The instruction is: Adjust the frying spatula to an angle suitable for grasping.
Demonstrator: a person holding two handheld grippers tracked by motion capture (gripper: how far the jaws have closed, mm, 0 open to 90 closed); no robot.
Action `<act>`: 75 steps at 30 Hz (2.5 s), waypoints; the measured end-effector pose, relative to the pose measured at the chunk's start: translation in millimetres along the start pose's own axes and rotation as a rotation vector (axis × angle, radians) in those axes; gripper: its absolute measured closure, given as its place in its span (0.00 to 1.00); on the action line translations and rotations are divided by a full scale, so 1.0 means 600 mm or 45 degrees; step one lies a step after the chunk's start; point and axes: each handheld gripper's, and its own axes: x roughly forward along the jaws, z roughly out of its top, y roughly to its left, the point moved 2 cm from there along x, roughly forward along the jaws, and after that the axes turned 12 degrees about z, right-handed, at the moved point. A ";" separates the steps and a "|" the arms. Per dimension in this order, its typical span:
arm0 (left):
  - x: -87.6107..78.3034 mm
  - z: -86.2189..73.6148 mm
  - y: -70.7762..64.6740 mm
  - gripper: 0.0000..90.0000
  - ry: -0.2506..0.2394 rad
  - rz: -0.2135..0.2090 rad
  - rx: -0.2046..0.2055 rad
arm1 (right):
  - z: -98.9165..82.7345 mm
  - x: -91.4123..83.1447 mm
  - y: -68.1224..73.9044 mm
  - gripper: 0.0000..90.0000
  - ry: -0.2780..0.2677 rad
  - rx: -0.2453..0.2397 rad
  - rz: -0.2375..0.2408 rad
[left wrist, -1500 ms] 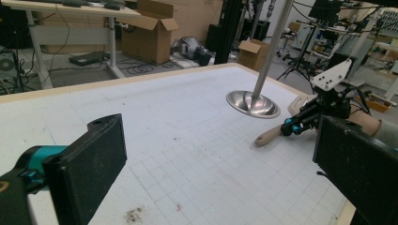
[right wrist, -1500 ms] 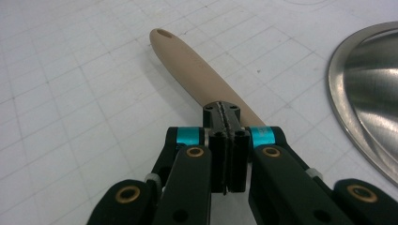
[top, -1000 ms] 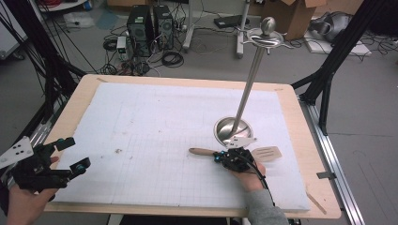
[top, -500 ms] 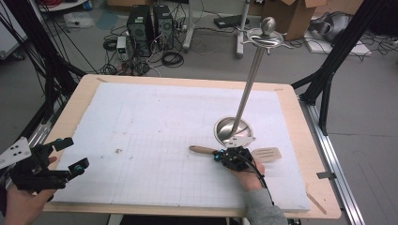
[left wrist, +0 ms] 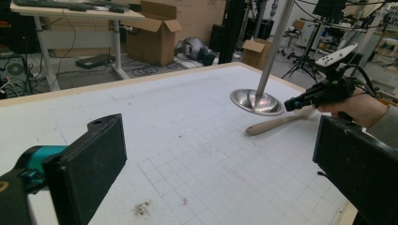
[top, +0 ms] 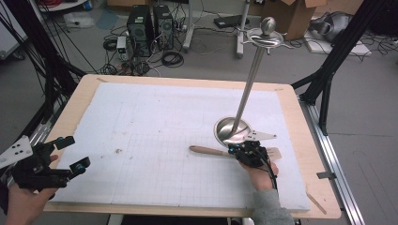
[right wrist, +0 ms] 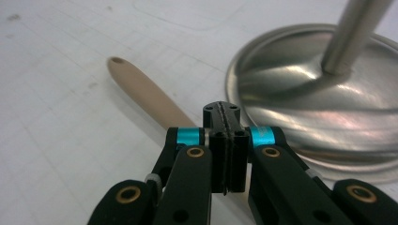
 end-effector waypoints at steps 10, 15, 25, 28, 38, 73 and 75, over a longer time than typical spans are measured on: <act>0.004 -0.004 0.000 0.04 0.018 0.000 0.003 | -0.010 0.004 -0.015 1.00 0.053 -0.010 -0.060; 0.005 -0.005 0.000 0.04 0.025 -0.001 0.002 | -0.011 0.012 -0.012 1.00 0.094 -0.033 -0.085; 0.009 -0.010 0.000 0.04 0.044 -0.001 0.003 | -0.015 0.015 -0.016 1.00 0.127 -0.067 -0.133; 0.010 -0.010 0.000 0.04 0.044 -0.003 -0.001 | -0.017 0.012 -0.016 1.00 0.121 -0.038 -0.116; 0.027 -0.010 -0.001 0.04 0.058 -0.029 0.000 | -0.026 -0.004 -0.014 1.00 0.100 -0.021 -0.108; 0.047 -0.014 -0.002 0.04 0.081 -0.060 0.001 | -0.036 -0.014 -0.022 1.00 0.141 -0.020 -0.176; 0.049 -0.014 -0.003 0.04 0.086 -0.067 0.003 | -0.039 -0.018 -0.024 1.00 0.124 0.014 -0.164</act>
